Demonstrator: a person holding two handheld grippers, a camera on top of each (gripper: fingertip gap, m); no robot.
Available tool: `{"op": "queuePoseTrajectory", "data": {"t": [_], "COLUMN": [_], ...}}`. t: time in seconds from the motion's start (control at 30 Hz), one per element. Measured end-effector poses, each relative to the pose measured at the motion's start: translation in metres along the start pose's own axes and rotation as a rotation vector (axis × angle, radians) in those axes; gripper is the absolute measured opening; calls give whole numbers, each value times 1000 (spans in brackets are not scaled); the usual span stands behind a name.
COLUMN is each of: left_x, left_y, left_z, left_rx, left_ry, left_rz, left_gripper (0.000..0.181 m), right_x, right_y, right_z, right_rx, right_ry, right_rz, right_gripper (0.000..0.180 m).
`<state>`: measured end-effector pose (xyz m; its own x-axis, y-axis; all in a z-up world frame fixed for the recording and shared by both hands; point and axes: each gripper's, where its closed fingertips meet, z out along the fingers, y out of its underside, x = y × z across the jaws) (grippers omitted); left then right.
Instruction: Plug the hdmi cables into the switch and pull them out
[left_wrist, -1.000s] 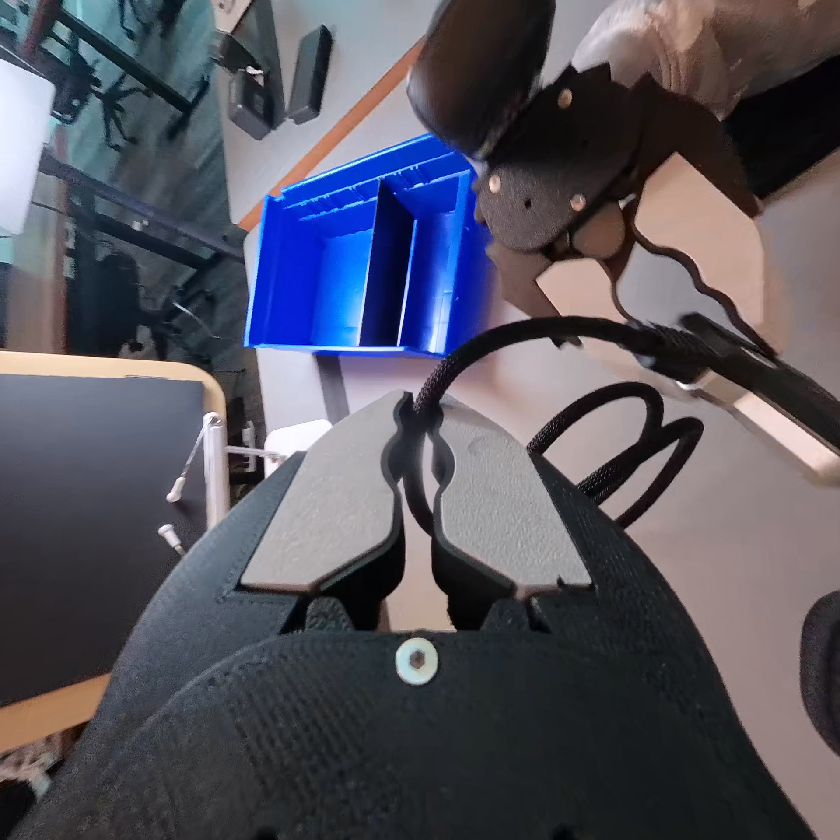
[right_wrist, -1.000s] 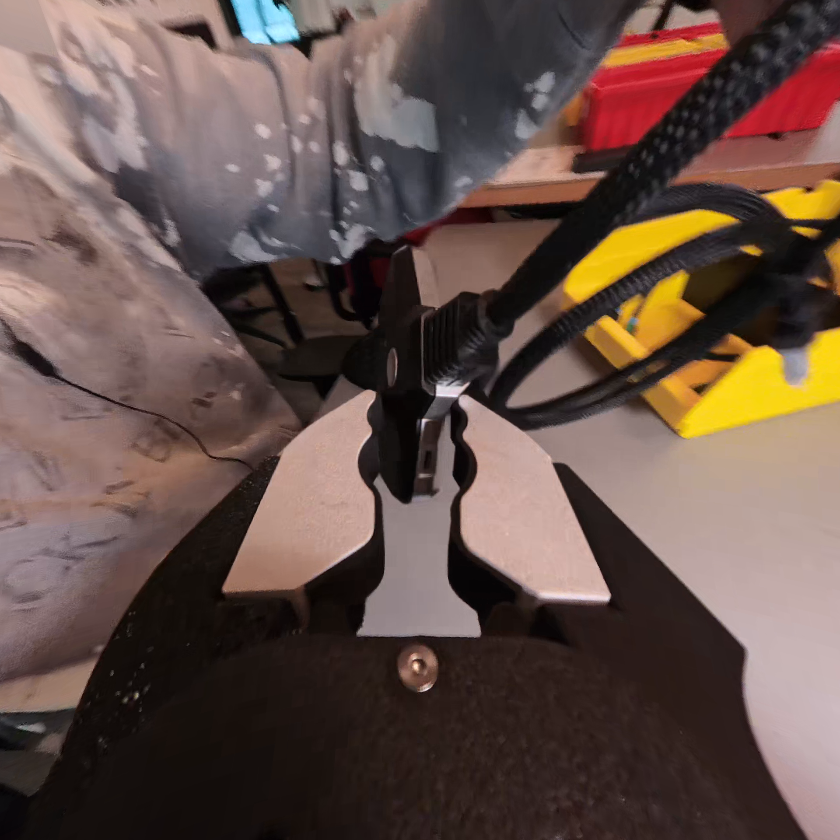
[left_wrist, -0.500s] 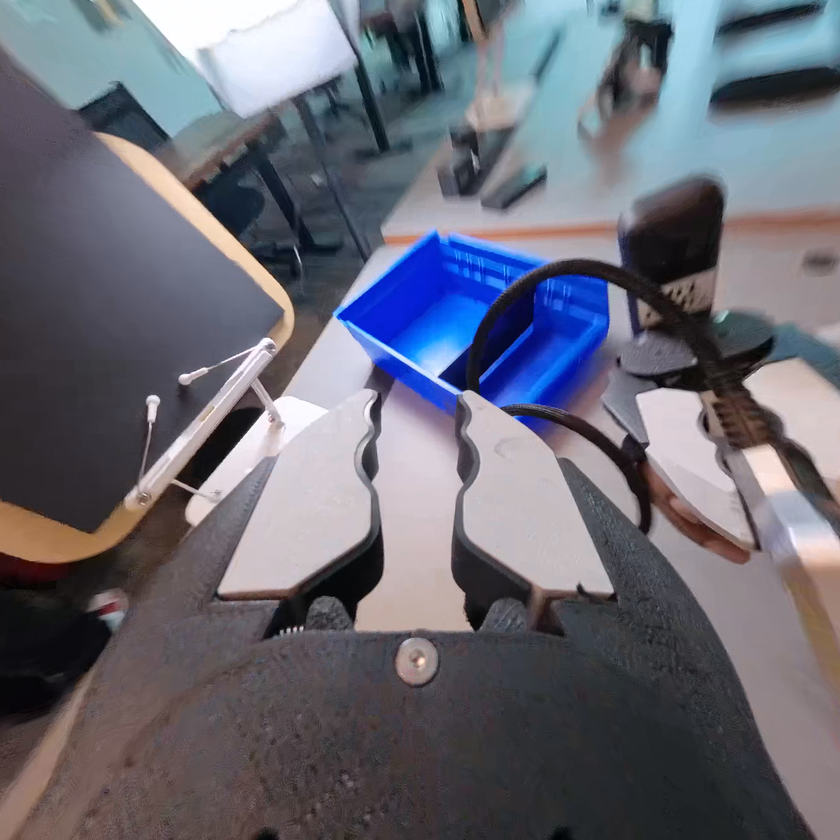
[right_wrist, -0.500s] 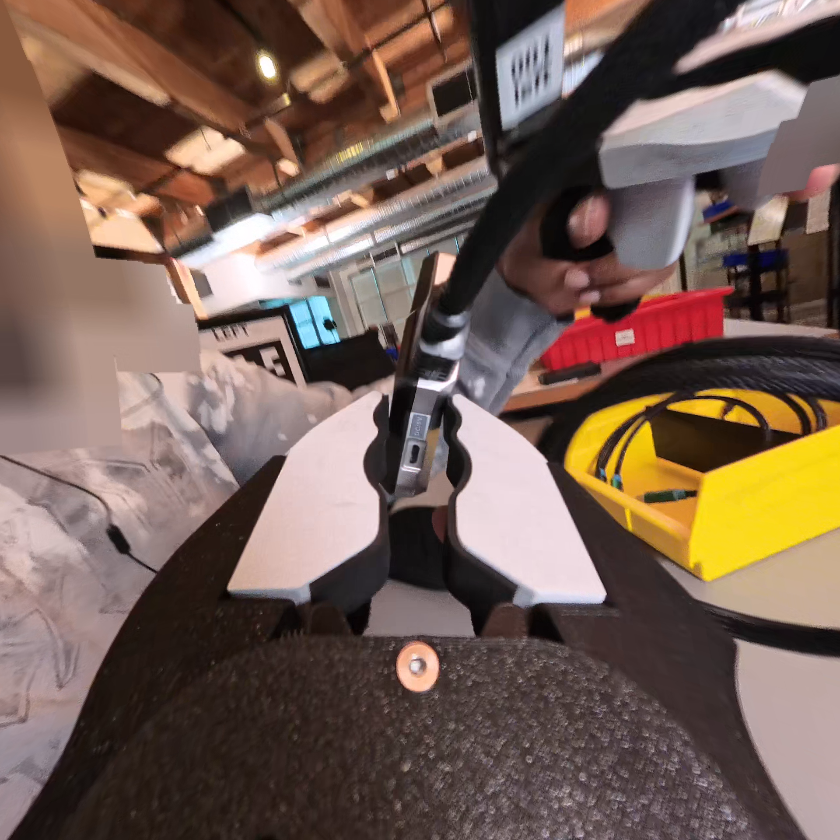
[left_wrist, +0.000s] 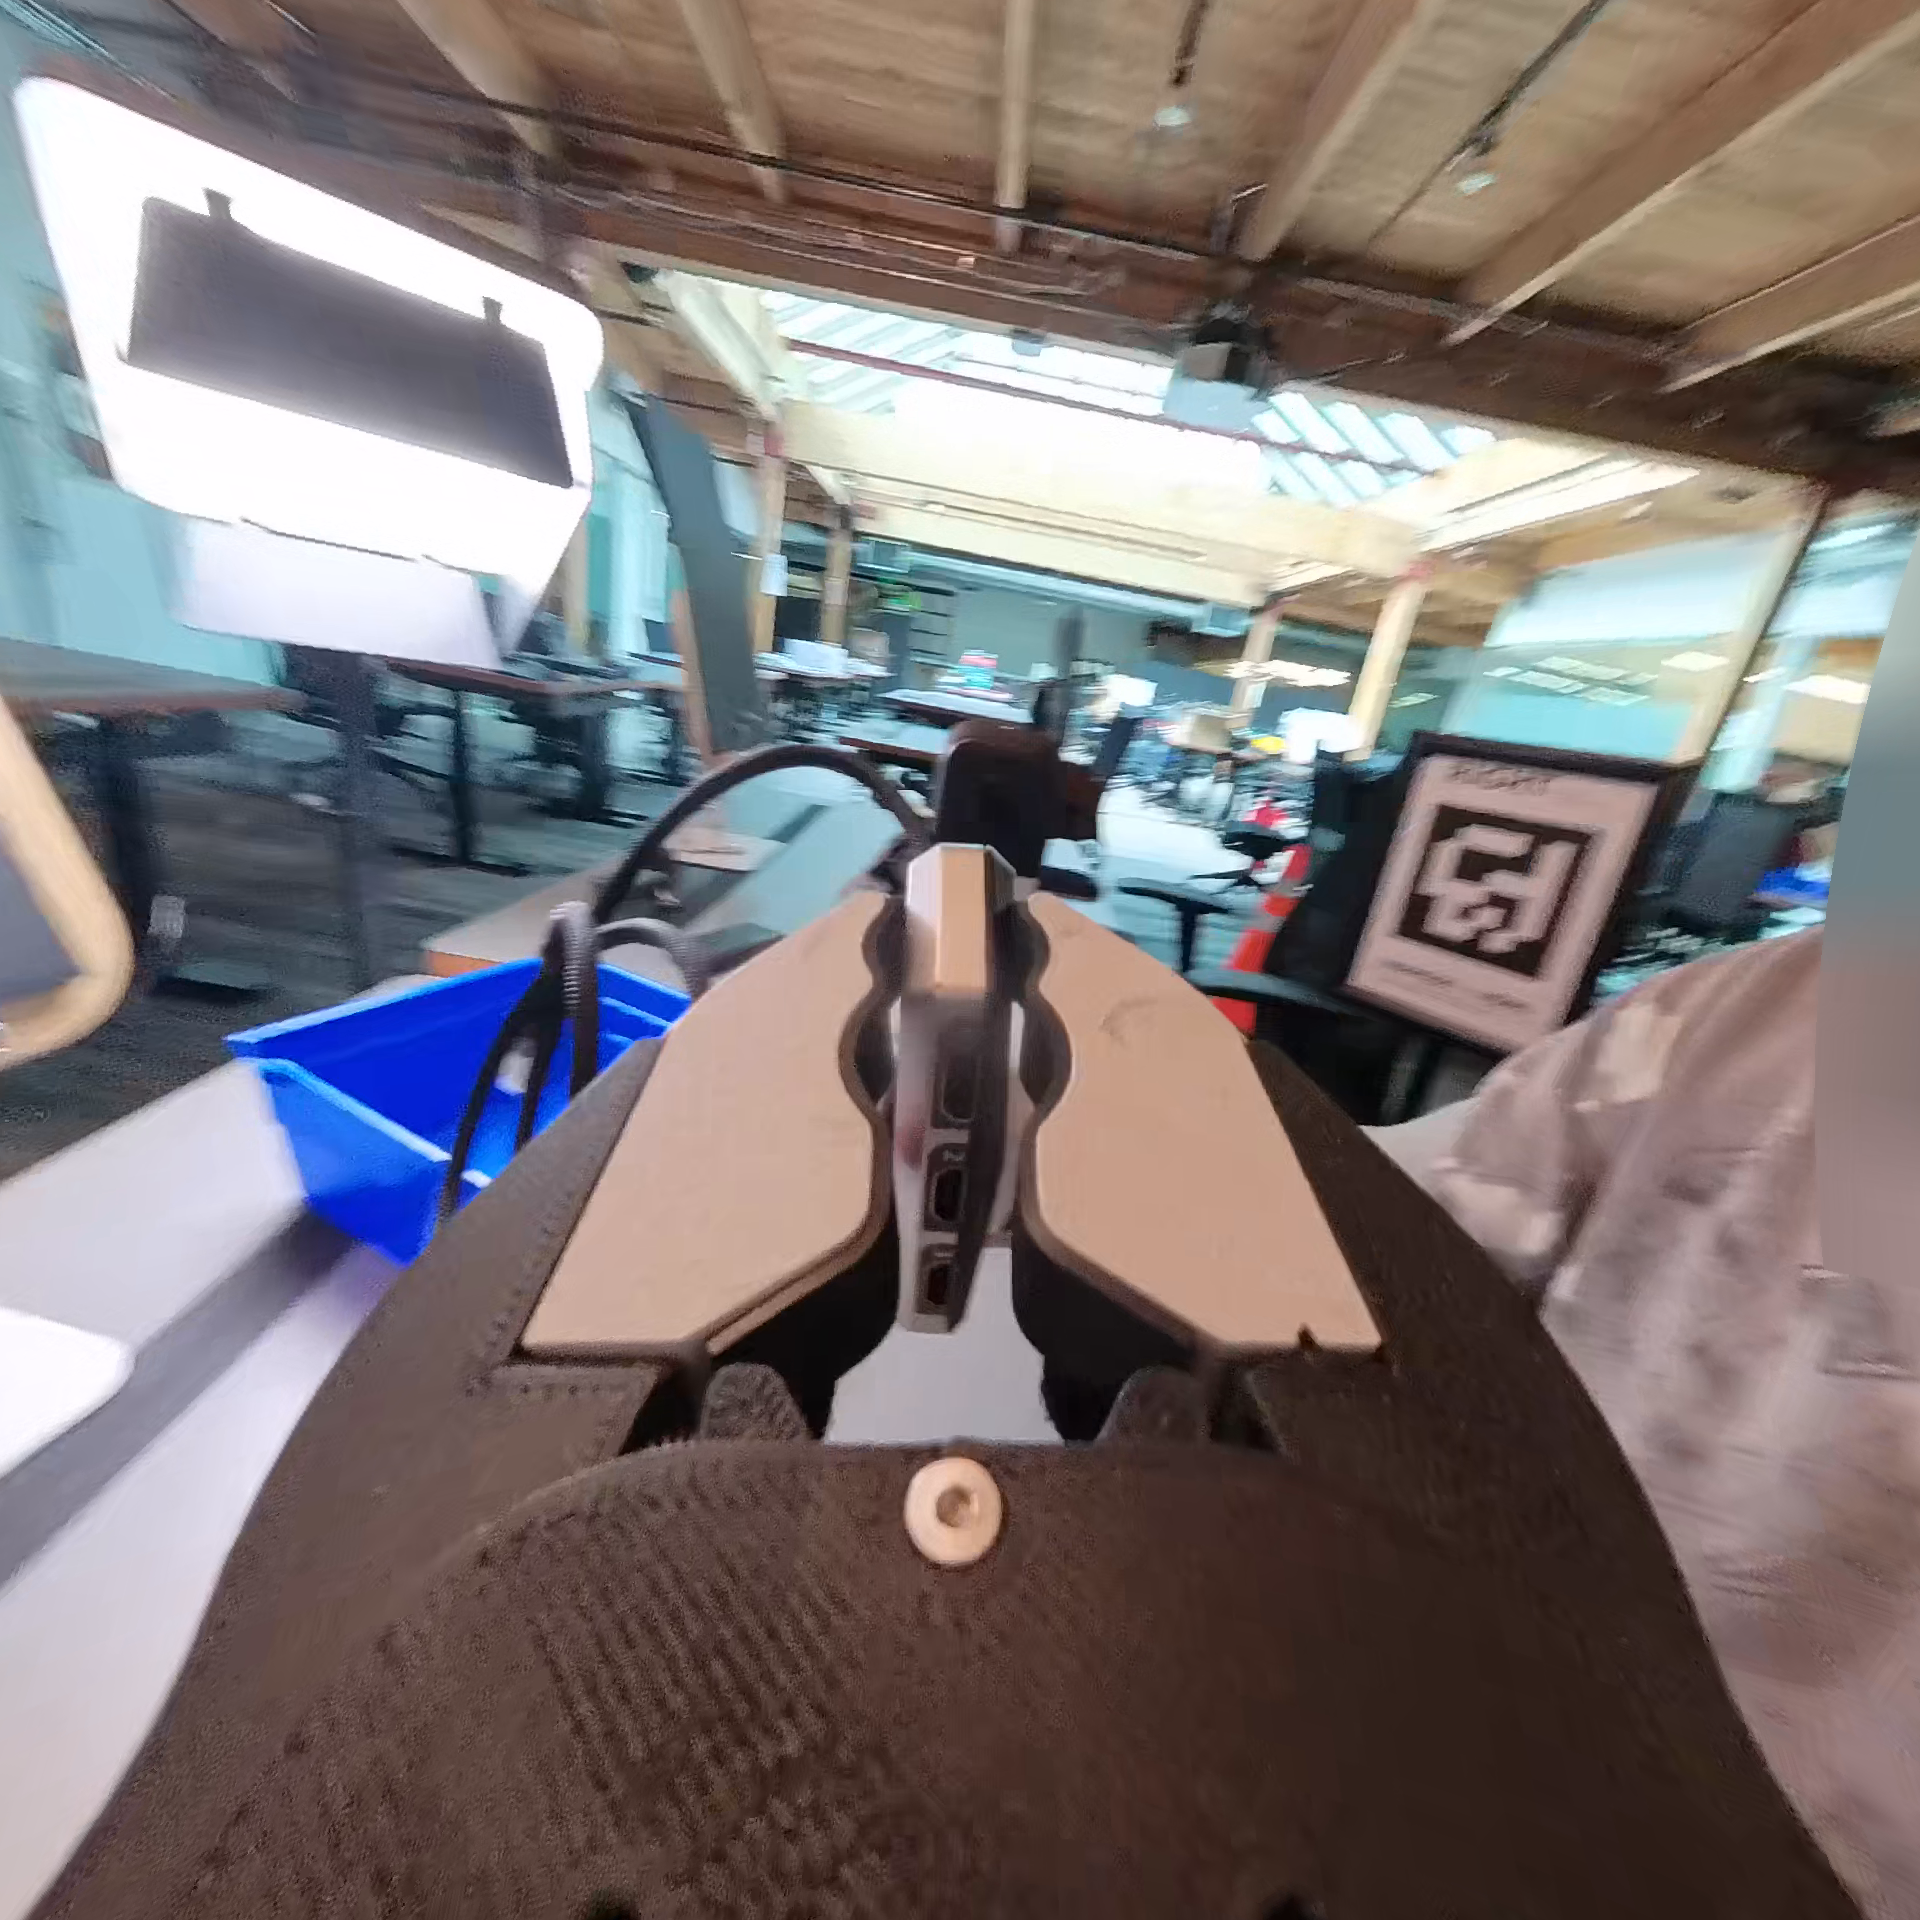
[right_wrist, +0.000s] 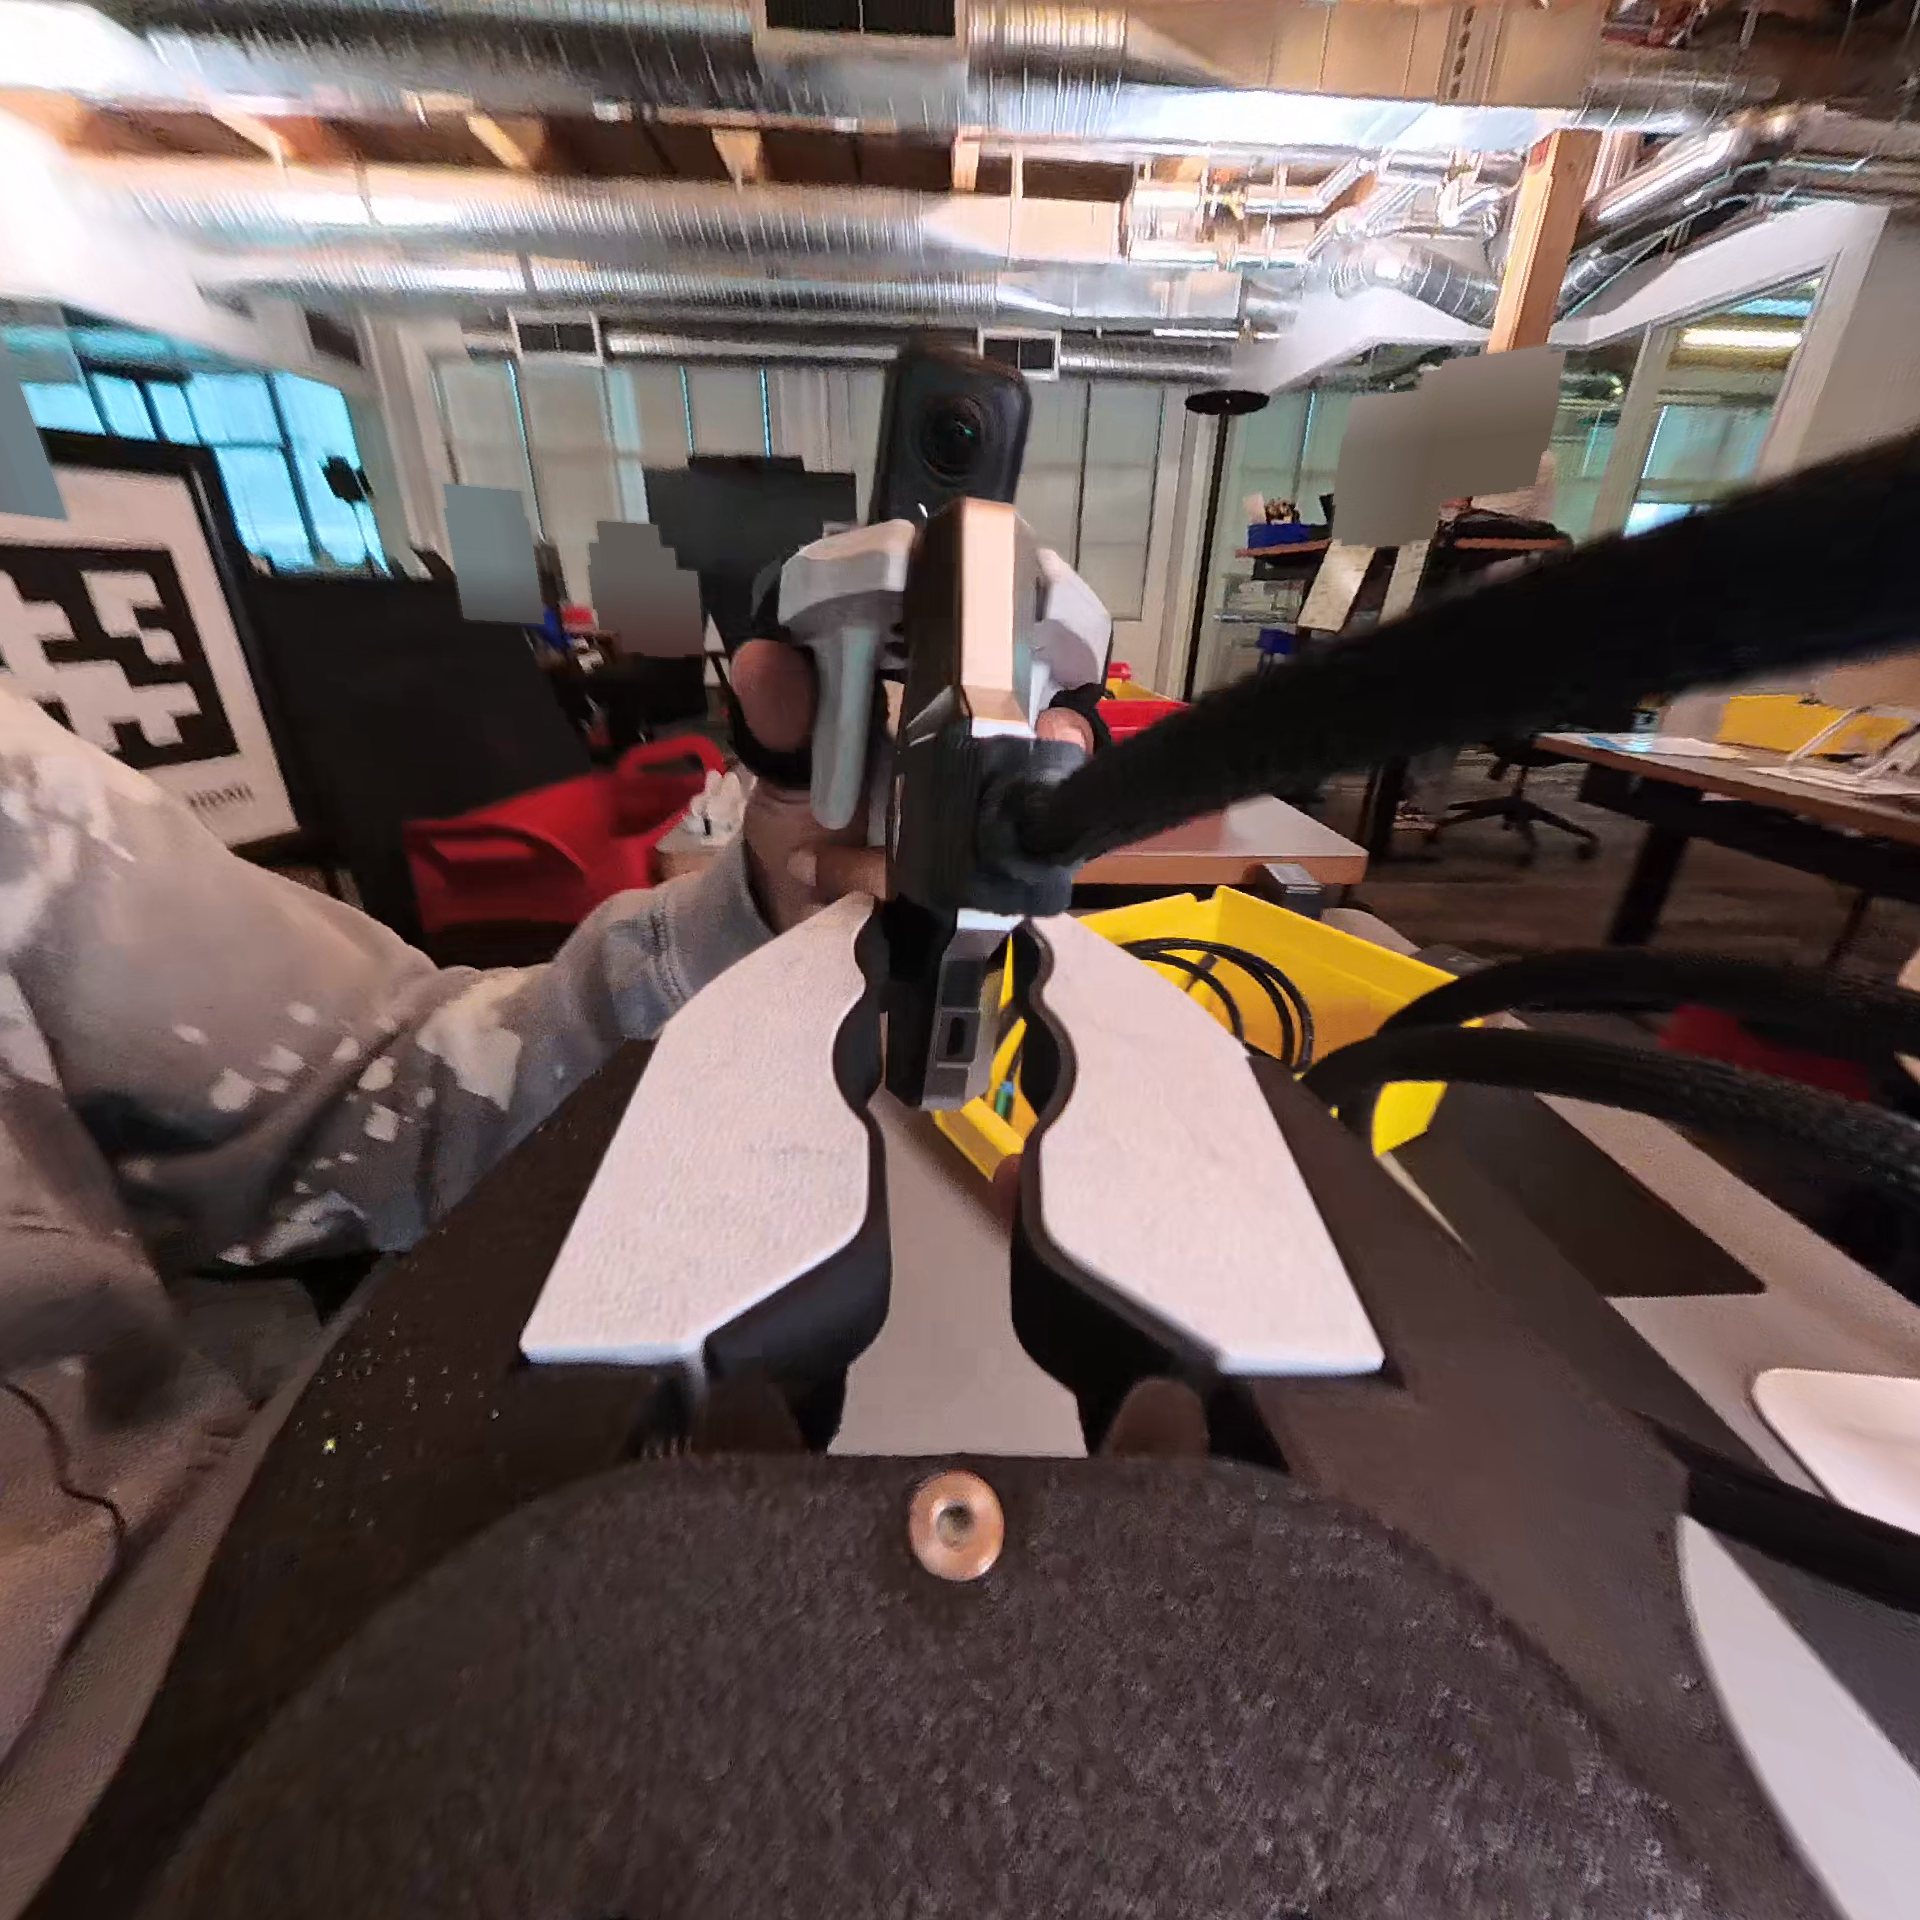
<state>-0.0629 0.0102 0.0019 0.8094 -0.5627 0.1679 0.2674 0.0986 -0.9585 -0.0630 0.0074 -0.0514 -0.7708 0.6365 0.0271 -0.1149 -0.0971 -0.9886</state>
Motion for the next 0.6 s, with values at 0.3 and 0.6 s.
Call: {"op": "queuePoseTrajectory", "data": {"t": [0.3,0.6], "left_x": [-6,-5], "left_y": [11,8], "left_z": [-5,2], "left_rx": [4,110], "left_ry": [35,25], "left_rz": [24,112], "left_gripper": [20,21], "right_x": [-2,-2], "right_y": [31,19], "right_z": [21,26], "right_rx": [-87,93], "right_ry": [26,32], "right_rz": [-91,77], "right_gripper": [28,31]}}
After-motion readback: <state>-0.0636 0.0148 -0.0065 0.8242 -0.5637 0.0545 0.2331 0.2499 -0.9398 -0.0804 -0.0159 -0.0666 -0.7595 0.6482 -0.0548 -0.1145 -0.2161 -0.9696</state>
